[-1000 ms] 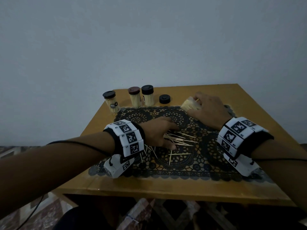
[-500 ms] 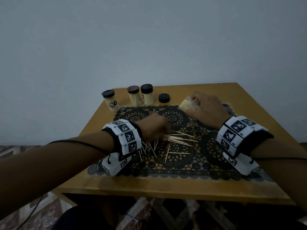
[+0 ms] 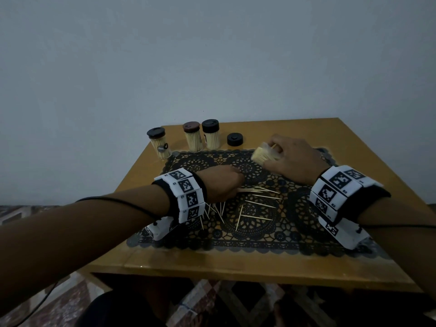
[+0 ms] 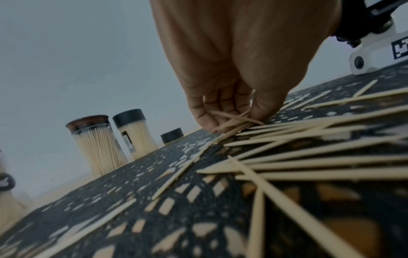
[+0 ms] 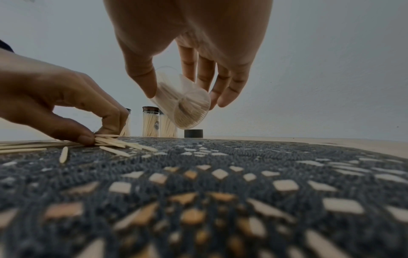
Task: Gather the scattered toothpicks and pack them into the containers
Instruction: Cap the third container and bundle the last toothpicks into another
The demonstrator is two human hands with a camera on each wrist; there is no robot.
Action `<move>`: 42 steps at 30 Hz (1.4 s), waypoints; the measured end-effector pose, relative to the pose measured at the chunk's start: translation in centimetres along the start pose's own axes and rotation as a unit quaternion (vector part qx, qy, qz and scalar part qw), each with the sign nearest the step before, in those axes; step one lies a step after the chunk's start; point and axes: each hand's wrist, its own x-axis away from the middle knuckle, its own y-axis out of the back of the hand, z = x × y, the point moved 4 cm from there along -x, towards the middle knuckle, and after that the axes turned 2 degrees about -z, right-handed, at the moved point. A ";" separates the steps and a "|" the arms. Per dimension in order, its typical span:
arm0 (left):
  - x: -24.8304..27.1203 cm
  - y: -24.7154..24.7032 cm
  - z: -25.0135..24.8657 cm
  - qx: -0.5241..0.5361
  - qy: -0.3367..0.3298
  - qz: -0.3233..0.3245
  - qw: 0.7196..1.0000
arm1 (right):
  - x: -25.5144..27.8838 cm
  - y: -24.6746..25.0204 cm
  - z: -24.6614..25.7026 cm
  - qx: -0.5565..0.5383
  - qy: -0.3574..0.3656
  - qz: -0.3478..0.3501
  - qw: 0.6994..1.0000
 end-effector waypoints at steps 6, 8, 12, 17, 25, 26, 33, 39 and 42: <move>-0.2 0.1 0.4 0.003 0.012 0.023 1.000 | 0.1 -0.2 0.1 -0.011 0.021 0.021 0.999; 0.2 0.3 1.4 0.026 0.035 0.015 0.999 | 0.0 -0.3 0.0 -0.008 0.024 0.021 0.999; 1.2 1.8 3.2 0.026 0.086 0.003 0.996 | -0.3 -0.7 -0.4 0.020 0.033 0.032 0.999; 1.5 3.3 3.6 0.006 0.093 -0.038 0.995 | -0.7 -1.4 -1.0 0.036 0.027 0.050 0.998; -1.0 3.6 0.6 0.007 0.061 -0.033 0.998 | -0.4 -1.8 -0.1 0.028 0.069 0.079 0.994; -1.3 3.8 0.2 0.007 0.060 -0.039 0.997 | -0.3 -1.8 0.1 0.028 0.075 0.082 0.993; -0.6 4.5 1.0 0.192 0.100 -0.179 0.960 | -0.3 -1.4 0.1 0.024 0.075 0.072 0.994; 0.8 2.9 2.3 0.392 0.132 -0.169 0.895 | -0.3 -1.5 0.2 0.016 0.070 0.077 0.994; 0.8 2.2 2.4 0.369 0.133 -0.177 0.903 | -0.2 -1.5 0.3 0.012 0.070 0.084 0.994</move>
